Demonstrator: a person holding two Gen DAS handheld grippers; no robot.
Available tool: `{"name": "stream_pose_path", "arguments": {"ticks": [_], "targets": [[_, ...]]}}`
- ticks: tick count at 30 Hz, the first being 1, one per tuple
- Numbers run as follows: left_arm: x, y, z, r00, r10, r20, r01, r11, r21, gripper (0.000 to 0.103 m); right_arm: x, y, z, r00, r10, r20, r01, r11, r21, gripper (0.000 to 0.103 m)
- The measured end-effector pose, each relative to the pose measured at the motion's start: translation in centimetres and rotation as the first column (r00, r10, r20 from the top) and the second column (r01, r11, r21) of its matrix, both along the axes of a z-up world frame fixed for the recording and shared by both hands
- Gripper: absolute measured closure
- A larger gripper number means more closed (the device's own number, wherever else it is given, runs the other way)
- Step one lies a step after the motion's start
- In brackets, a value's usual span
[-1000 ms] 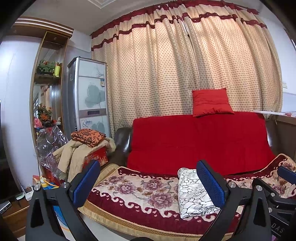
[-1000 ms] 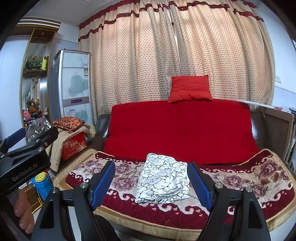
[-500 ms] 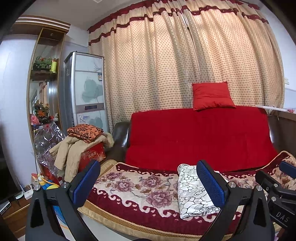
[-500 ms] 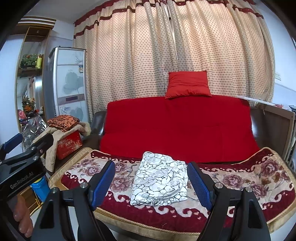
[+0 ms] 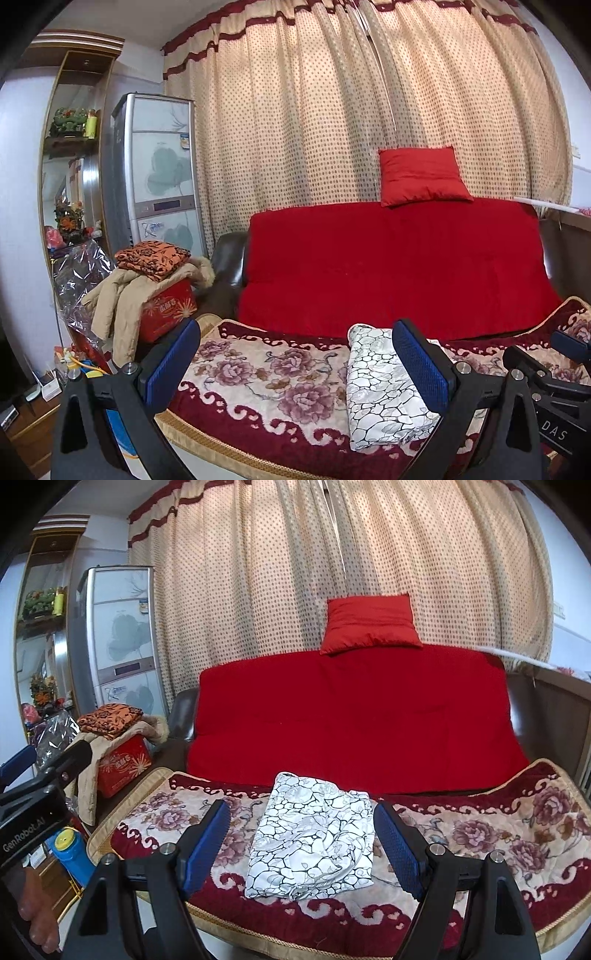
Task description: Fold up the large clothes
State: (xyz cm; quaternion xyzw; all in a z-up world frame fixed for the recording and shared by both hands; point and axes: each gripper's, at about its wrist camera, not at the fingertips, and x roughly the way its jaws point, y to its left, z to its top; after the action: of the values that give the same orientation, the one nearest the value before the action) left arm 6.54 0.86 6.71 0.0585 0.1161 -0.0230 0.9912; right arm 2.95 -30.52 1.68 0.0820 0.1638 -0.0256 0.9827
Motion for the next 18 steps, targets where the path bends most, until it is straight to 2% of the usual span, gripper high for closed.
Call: {"name": "stream_pose_path", "arguments": {"ticks": [18], "targets": [[6.7, -1.2, -2.7, 0.996, -0.04, -0.086, 0.039, 0.999, -0.021, 0.0, 6.0, -1.6, -2.5, 0.994, -0.059, -0.092, 0.059, 0.998, 0.0, 0.021]]}}
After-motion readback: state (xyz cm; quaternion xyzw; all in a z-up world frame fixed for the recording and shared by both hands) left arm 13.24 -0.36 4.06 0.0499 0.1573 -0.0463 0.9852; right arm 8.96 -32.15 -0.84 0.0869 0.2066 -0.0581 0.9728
